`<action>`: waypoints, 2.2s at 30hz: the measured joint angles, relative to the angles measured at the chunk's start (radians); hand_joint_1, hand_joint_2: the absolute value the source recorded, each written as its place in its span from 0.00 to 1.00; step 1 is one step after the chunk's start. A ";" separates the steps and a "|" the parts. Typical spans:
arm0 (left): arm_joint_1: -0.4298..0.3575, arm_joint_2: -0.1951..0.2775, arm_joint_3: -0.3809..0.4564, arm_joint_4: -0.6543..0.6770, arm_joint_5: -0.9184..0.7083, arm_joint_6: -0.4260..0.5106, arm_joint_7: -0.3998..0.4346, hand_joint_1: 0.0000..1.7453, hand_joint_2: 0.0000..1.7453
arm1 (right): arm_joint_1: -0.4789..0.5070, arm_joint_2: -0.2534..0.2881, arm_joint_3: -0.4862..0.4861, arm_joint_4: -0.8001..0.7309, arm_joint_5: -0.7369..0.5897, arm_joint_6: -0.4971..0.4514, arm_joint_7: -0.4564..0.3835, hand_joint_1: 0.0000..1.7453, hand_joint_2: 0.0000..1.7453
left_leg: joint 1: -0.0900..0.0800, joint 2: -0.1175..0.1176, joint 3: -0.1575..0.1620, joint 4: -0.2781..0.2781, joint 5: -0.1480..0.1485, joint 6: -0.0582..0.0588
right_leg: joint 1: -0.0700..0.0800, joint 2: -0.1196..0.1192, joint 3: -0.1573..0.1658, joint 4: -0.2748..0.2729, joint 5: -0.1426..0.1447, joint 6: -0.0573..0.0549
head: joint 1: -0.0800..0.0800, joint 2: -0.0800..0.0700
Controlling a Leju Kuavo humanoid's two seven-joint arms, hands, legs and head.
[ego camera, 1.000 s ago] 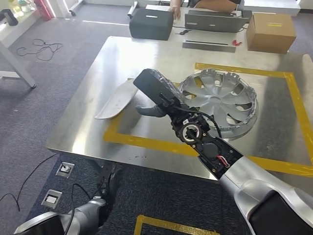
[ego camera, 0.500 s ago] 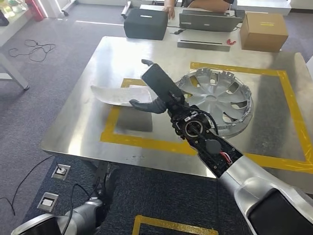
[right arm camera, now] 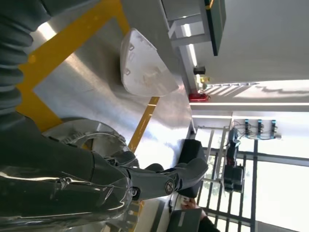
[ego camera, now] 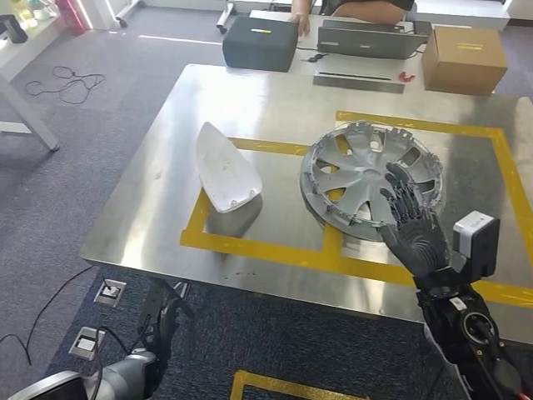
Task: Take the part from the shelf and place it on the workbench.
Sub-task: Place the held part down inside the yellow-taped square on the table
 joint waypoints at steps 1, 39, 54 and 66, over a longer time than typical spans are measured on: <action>0.002 0.003 0.000 0.000 0.000 0.000 0.000 0.00 0.00 | 0.031 -0.008 -0.017 -0.025 -0.001 0.008 -0.015 0.00 0.00 | 0.000 0.002 0.000 0.000 -0.002 -0.004 | -0.003 0.001 0.001 -0.002 0.002 -0.004 | 0.000 0.000; -0.008 -0.006 0.000 0.000 -0.021 -0.002 0.008 0.00 0.00 | 0.189 -0.044 -0.206 -0.240 0.026 0.009 -0.026 0.00 0.00 | 0.002 0.003 -0.028 0.132 -0.109 -0.025 | -0.023 0.000 0.004 -0.008 0.013 -0.008 | -0.013 0.000; -0.018 -0.011 0.000 0.000 -0.026 -0.002 0.010 0.00 0.00 | 0.191 -0.044 -0.201 -0.269 0.028 -0.021 -0.006 0.00 0.00 | 0.002 0.010 0.049 -0.027 -0.012 0.023 | -0.018 -0.001 -0.065 0.109 -0.063 0.028 | -0.013 0.000; -0.012 -0.013 0.000 0.000 -0.026 0.000 0.019 0.00 0.00 | 0.187 -0.044 -0.200 -0.276 0.028 -0.024 -0.004 0.00 0.00 | -0.002 0.010 -0.016 -0.016 0.048 -0.011 | -0.013 0.000 0.107 -0.031 -0.054 0.007 | -0.004 0.000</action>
